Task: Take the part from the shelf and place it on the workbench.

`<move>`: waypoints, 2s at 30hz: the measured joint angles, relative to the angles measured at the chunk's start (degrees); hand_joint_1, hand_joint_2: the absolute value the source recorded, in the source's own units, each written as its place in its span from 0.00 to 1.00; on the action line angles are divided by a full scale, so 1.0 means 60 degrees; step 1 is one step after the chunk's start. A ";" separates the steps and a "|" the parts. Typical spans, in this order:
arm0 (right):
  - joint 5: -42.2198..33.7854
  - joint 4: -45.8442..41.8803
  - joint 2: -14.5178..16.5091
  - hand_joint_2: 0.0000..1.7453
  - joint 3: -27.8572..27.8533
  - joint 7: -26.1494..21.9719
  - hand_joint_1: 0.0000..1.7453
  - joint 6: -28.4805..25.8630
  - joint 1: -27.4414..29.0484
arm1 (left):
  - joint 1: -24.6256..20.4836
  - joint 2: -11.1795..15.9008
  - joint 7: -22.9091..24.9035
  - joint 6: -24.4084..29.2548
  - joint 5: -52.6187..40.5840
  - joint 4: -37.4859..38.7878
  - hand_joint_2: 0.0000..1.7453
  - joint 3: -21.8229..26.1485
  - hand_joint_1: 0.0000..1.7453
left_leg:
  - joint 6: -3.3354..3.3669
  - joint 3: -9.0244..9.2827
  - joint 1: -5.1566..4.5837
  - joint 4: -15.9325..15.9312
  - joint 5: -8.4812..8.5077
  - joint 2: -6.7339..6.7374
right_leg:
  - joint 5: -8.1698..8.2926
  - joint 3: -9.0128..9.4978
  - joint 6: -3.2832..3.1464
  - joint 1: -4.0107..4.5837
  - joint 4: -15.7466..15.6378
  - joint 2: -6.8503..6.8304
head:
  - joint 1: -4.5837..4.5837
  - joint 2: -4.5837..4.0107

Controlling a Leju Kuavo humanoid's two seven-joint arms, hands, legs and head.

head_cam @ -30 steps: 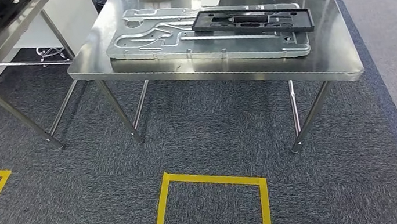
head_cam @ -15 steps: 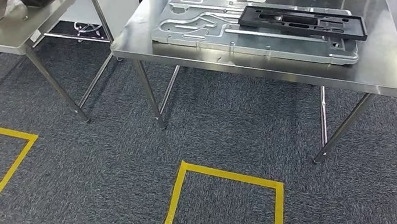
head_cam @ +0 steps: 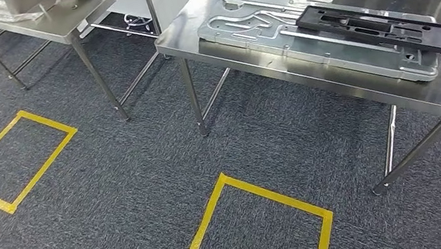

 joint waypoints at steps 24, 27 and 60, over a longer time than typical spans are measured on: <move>0.1181 0.0041 -0.0994 0.00 0.0785 -0.3269 0.00 0.0475 -0.0753 | -0.1275 0.0066 -0.0872 0.0153 -0.1565 -0.0027 0.00 -0.1031 0.00 | 0.0322 0.0915 -0.0098 -0.2300 0.1323 -0.1018 | 0.0005 -0.0181 0.0120 0.0088 0.0187 0.0862 | 0.0119 0.0000; 0.1242 0.0031 -0.1077 0.00 0.0891 -0.3238 0.00 0.0566 -0.1038 | -0.1596 0.0157 -0.0896 0.0214 -0.1673 -0.0058 0.00 -0.1333 0.00 | 0.0171 0.0643 -0.0114 -0.1793 0.0985 -0.0550 | 0.0145 -0.0141 -0.0012 0.0009 -0.0001 0.0549 | 0.0042 0.0000; 0.0620 0.0063 -0.0719 0.00 0.0700 -0.3375 0.00 0.0546 -0.0988 | -0.0960 -0.0098 -0.1023 0.0292 -0.0671 -0.0083 0.00 -0.1935 0.00 | -0.0024 -0.0027 0.0004 -0.0356 0.0228 -0.0057 | 0.0147 -0.0250 -0.0072 0.0002 0.0035 0.0134 | -0.0011 0.0000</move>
